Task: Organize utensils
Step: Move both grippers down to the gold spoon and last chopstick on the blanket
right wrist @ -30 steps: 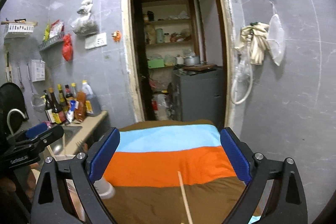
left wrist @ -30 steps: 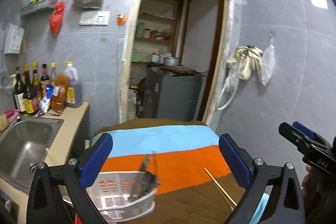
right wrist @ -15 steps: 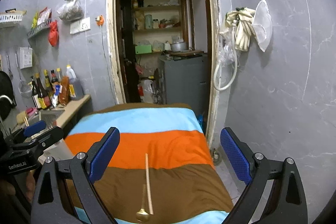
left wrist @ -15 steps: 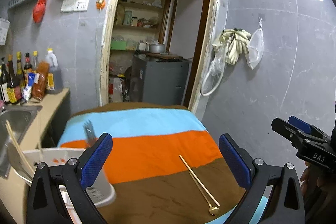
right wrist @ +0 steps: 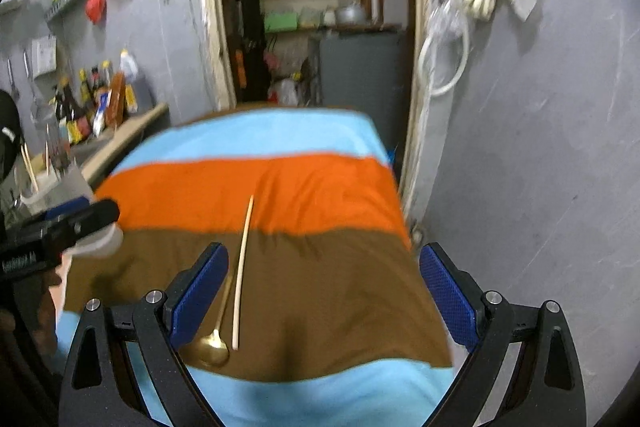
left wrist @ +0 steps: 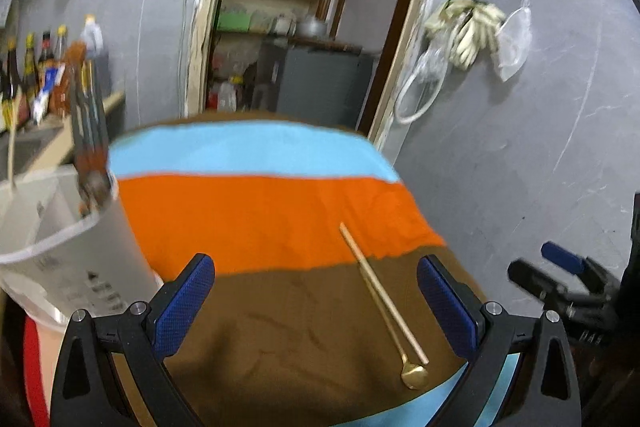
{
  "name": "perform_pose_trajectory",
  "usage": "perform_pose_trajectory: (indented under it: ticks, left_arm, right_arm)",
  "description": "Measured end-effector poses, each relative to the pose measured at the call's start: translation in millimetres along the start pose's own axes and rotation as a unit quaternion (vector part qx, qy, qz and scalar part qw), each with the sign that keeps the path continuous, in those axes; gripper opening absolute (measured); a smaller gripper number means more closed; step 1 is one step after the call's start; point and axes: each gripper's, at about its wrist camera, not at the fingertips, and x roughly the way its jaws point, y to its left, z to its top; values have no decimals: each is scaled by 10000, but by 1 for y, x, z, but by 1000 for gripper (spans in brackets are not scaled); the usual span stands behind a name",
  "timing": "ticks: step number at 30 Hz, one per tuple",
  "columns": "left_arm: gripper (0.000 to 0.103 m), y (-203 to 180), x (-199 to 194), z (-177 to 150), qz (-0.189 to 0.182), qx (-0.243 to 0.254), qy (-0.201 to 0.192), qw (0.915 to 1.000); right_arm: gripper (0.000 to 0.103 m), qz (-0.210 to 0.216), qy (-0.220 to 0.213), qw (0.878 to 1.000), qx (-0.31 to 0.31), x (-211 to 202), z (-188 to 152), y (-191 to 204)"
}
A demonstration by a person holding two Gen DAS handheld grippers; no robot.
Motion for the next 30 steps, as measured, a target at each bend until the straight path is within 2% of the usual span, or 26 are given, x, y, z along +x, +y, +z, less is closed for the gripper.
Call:
perform_pose_trajectory:
  ticks: [8, 12, 22, 28, 30]
  left_arm:
    - [102, 15, 52, -15, 268, -481, 979, 9937]
    - [102, 26, 63, -22, 408, -721, 1216, 9891]
    - [102, 39, 71, -23, 566, -1022, 1354, 9839]
    - [102, 40, 73, -22, 604, -1067, 1357, 9831]
    - [102, 40, 73, -22, 603, -1069, 1343, 9833]
  right_arm:
    - [94, 344, 652, 9972, -149, 49, -32, 7]
    - [94, 430, 869, 9949, -288, 67, -37, 14]
    - [94, 447, 1174, 9881, -892, 85, -39, 38]
    - [93, 133, 1106, 9870, -1160, 87, -36, 42]
    - [88, 85, 1044, 9875, -1174, 85, -34, 41]
